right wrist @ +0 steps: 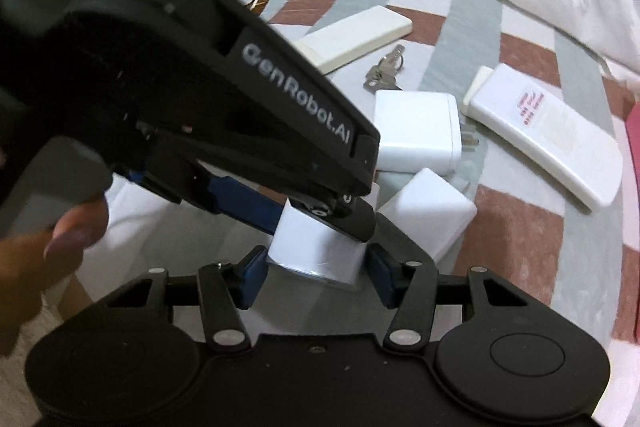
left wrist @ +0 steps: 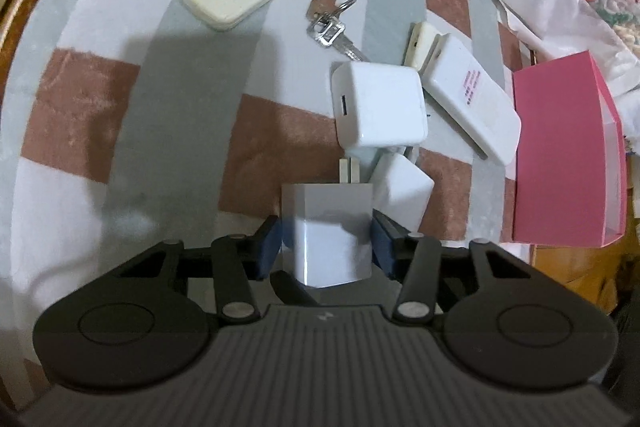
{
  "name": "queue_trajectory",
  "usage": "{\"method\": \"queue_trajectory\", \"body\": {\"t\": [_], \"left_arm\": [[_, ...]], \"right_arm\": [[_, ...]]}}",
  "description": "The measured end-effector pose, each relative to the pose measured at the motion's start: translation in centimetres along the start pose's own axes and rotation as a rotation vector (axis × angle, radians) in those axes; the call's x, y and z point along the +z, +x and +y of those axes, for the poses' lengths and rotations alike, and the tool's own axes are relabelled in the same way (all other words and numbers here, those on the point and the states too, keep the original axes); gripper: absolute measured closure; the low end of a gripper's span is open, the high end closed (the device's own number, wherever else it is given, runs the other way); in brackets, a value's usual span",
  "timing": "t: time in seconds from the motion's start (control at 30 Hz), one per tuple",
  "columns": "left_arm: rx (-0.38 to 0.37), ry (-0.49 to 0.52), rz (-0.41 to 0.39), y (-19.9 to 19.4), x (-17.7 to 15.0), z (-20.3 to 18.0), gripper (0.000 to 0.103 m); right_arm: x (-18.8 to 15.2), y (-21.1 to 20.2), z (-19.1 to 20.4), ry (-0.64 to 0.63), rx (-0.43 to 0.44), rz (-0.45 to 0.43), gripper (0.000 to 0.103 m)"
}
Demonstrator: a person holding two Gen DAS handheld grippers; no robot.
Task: Organize rigid objects
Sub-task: 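Lower the left tool and grasp a white plug adapter, then carry the white adapter into the pink box and open the left tool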
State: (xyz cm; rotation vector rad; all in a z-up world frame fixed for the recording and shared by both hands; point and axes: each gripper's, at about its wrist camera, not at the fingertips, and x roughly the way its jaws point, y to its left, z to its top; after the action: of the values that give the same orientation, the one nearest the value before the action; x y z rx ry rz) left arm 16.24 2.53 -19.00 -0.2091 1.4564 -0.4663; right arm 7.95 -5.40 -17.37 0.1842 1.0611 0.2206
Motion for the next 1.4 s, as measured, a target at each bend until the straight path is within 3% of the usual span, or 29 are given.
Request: {"method": "queue_trajectory", "body": {"t": [0.13,0.2,0.33,0.43,0.67,0.8,0.9,1.03,1.2,1.4], "left_arm": [[0.034,0.028,-0.035,-0.1,-0.3,-0.7,0.056],[0.066,0.092,-0.054,-0.3,-0.7,-1.6,0.057],[0.133,0.178,-0.094,-1.4,-2.1,-3.3,0.057],[0.161,0.185,-0.133,-3.5,-2.9,-4.3,0.057],[0.059,0.213,-0.325,-9.0,-5.1,-5.2,0.062],[-0.032,0.242,-0.369,-10.8,-5.2,-6.1,0.065],[-0.081,0.269,-0.378,-11.7,-5.2,-7.6,0.066],[-0.082,0.352,-0.379,-12.7,-5.7,-11.4,0.066],[-0.073,0.480,-0.348,-13.3,-5.9,-16.8,0.066],[-0.106,0.564,-0.266,-11.3,-4.8,-23.2,0.066]], "right_arm": [[0.0,-0.4,-1.2,0.040,0.042,-0.011,0.043],[-0.1,-0.7,-1.3,0.041,0.046,-0.015,0.043],[-0.7,-2.1,-1.4,-0.005,0.052,-0.026,0.044],[-1.0,-4.2,-0.8,-0.047,0.067,-0.068,0.044],[0.3,-9.9,-0.7,-0.161,0.057,-0.192,0.044],[0.8,-12.8,-1.7,-0.194,0.033,-0.247,0.044],[0.8,-14.8,-2.9,-0.196,0.000,-0.281,0.044],[0.5,-16.7,-3.4,-0.185,-0.053,-0.314,0.044],[0.1,-19.7,-6.3,-0.090,-0.068,-0.356,0.044],[-0.7,-21.6,-11.5,0.043,-0.115,-0.364,0.044]]}}
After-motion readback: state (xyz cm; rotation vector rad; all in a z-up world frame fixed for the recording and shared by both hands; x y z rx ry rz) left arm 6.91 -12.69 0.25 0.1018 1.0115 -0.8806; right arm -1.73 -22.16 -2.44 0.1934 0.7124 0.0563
